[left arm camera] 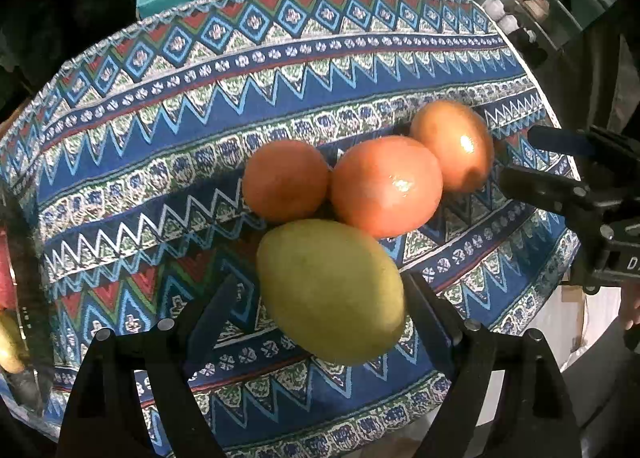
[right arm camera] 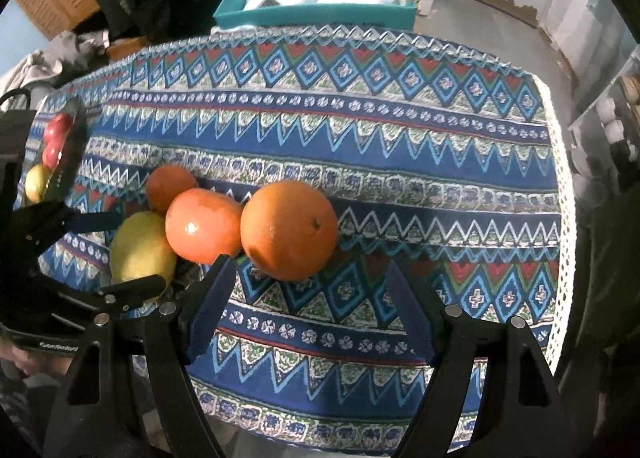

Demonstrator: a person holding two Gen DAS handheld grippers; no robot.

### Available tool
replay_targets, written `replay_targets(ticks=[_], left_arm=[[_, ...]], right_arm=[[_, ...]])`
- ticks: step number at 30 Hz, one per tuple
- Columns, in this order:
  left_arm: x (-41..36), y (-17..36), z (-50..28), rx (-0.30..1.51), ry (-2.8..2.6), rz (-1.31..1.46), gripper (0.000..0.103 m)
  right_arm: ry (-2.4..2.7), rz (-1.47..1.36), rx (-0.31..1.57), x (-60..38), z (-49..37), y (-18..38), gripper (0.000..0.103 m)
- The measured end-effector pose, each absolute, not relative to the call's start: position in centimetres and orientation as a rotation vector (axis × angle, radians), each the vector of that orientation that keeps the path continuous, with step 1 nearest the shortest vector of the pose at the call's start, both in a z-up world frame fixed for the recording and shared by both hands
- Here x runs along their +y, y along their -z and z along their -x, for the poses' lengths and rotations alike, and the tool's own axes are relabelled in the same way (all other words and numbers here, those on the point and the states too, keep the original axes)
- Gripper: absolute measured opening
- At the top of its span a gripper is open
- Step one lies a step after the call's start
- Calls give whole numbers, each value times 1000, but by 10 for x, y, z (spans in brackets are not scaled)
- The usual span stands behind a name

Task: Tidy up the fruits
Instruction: 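Close the left tool on a yellow-green pear while the right tool approaches a large orange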

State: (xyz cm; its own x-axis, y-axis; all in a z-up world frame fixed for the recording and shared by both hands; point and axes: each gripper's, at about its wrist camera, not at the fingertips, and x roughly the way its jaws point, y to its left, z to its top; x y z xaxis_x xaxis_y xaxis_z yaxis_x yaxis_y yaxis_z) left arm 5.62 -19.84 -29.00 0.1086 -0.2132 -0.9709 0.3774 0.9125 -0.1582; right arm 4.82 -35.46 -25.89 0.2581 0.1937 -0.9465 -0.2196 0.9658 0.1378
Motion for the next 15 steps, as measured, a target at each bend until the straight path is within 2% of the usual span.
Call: replay_targets(ticks=[7,9,15], left_arm=[[-197,299,-61,1415,476,-92,85],[-195,303,-61,1439,494,-63,77],[-195,305,-60,1433,516,-54,75]], right_arm=[[-317,88,1296,-344,-53,272,78],[-326,113,1296,-341,-56,275,78],[-357,175,1283,-334,-66,285,78]])
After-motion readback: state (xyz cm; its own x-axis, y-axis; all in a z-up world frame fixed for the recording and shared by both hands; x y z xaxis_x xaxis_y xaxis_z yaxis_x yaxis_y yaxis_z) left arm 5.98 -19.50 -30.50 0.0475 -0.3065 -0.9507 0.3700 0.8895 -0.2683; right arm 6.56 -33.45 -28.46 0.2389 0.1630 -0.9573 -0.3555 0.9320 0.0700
